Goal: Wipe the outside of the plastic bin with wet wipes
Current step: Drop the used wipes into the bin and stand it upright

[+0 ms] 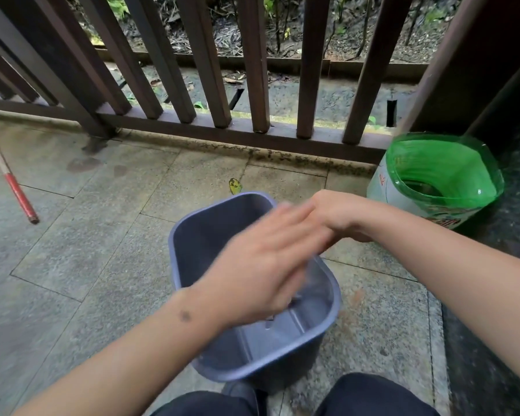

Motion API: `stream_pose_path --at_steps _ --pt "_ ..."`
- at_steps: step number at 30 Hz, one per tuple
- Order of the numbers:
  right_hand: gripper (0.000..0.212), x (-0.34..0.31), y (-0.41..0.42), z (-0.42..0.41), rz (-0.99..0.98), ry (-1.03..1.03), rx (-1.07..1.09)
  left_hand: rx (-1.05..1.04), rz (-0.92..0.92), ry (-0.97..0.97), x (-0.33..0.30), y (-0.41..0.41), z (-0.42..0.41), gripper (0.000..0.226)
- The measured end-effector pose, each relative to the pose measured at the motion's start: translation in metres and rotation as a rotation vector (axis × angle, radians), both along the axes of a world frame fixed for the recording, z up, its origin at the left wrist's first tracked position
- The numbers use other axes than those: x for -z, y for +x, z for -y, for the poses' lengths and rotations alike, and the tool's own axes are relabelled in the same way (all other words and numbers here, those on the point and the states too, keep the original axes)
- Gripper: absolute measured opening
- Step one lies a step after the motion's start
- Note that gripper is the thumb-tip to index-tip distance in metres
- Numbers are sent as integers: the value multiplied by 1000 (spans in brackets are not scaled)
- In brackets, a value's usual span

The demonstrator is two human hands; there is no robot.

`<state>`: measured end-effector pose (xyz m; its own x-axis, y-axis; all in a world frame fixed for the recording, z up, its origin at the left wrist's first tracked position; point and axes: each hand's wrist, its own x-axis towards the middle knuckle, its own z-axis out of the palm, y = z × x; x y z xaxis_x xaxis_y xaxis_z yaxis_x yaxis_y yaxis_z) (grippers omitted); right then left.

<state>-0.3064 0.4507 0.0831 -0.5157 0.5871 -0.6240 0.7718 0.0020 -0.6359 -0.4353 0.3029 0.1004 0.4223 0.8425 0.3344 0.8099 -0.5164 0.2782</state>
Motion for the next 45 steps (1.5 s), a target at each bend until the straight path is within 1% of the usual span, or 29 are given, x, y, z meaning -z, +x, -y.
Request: stream_pose_path --at_steps 1,2,3,4,5,6,7,8,9,11,12,14,15,18,20,24,28,32,36,41,45 --pt "13 3 2 3 -32 -48 13 -170 -24 18 5 -20 8 51" --pt "14 6 5 7 -50 -79 20 -365 -18 -13 12 -40 21 55" --pt "17 8 7 12 -54 -98 16 -571 29 -97 19 -58 36 61" --pt "24 11 8 16 -59 -106 10 -750 115 -218 26 -69 52 68" --pt "35 14 9 19 -69 -93 10 -863 221 -343 33 -75 68 76" --pt "47 17 10 22 -81 -50 17 -893 322 -430 40 -76 83 82" --pt "56 19 11 26 -111 25 9 -856 384 -460 46 -75 95 84" --pt "59 20 13 31 -149 130 -29 -794 397 -458 52 -71 103 82" --pt "59 22 16 37 -183 252 -96 -737 372 -445 57 -68 107 80" --pt "61 32 26 53 -188 463 -256 -681 238 -414 65 -62 109 80" --pt "63 38 31 60 -170 526 -327 -675 149 -389 68 -61 108 81" --pt "69 48 42 69 -125 595 -424 -680 17 -358 73 -56 107 85" --pt "74 51 46 71 -104 620 -447 -690 -5 -358 75 -54 107 85" --pt "89 58 52 72 -110 622 -412 -758 17 -394 81 -49 105 81" --pt "91 61 54 73 -105 608 -389 -760 45 -424 83 -45 101 79" --pt "85 71 69 75 -155 584 -274 -671 18 -393 79 -42 83 68" --pt "76 77 90 79 -167 610 -105 -529 4 -405 74 -41 52 69" --pt "81 76 114 91 -117 598 86 -352 -6 -448 72 -34 14 76" --pt "83 75 152 110 -57 607 267 -161 -50 -423 72 -5 -22 77" --pt "82 72 190 132 -20 626 523 -67 -68 -364 77 45 -49 77" --pt "84 74 205 147 35 590 633 18 -84 -348 83 69 -52 77"
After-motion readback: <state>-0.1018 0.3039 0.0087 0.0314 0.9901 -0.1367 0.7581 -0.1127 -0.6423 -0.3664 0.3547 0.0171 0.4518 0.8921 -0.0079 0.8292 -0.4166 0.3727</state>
